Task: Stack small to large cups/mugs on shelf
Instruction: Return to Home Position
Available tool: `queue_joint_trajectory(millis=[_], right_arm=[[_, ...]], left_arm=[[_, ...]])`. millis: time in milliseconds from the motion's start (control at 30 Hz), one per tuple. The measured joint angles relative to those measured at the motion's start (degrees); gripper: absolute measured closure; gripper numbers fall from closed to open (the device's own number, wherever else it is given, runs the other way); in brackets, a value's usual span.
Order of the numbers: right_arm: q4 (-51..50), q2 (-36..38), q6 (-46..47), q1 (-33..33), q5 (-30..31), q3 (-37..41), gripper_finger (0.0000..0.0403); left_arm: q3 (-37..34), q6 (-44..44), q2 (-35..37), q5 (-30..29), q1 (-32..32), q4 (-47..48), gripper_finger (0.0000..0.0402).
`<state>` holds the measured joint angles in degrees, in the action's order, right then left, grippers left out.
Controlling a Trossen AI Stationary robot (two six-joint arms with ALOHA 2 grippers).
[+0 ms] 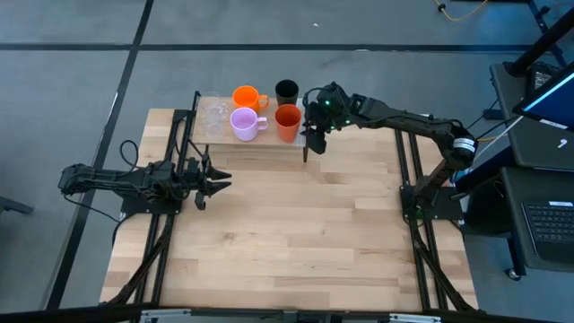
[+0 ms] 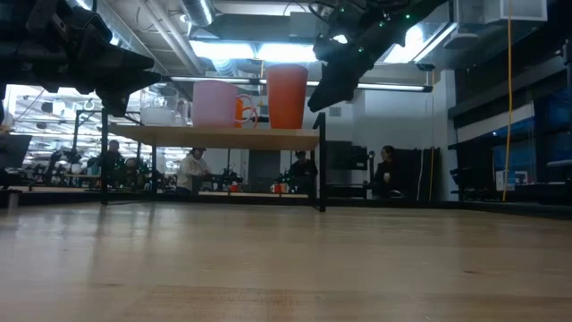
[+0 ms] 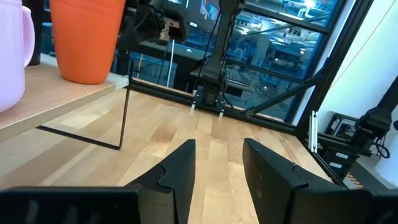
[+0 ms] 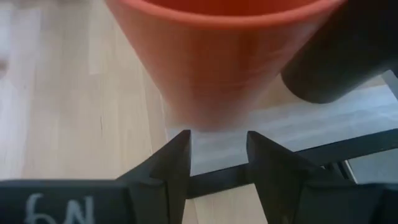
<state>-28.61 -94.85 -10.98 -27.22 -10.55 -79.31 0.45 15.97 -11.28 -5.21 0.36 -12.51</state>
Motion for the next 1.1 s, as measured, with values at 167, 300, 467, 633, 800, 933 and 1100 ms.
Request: queue_joint_trajectory(millis=[167, 300, 467, 633, 800, 933, 1100], right_arm=[[1.24, 0.0, 0.0, 0.02, -0.02, 0.0, 0.0246], [2.34, 0.0, 0.02, 0.11, -0.06, 0.0, 0.0246], [3.38, 0.0, 0.0, 0.13, -0.11, 0.0, 0.0246], [4.7, 0.0, 0.17, 0.13, -0.15, 0.0, 0.0246], [1.97, 0.0, 0.3, 0.13, -0.15, 0.0, 0.0246], [-3.14, 1.62, 0.26, 0.13, -0.07, 0.0, 0.0246], [-9.62, 6.24, -1.02, 0.13, 0.02, 0.0, 0.0246]], left_arm=[[0.0, 0.0, 0.01, 0.0, 0.0, 0.0, 0.0274], [0.0, 0.0, 0.01, -0.02, -0.01, 0.0, 0.0274], [0.0, 0.0, 0.01, -0.02, -0.01, 0.0, 0.0274], [0.0, 0.0, -0.01, -0.02, 0.0, 0.0, 0.0274], [0.0, 0.0, -0.01, -0.02, 0.0, 0.0, 0.0274], [0.0, 0.0, 0.0, -0.02, 0.0, 0.0, 0.0274], [0.0, 0.0, 0.01, -0.02, 0.0, 0.0, 0.0274]])
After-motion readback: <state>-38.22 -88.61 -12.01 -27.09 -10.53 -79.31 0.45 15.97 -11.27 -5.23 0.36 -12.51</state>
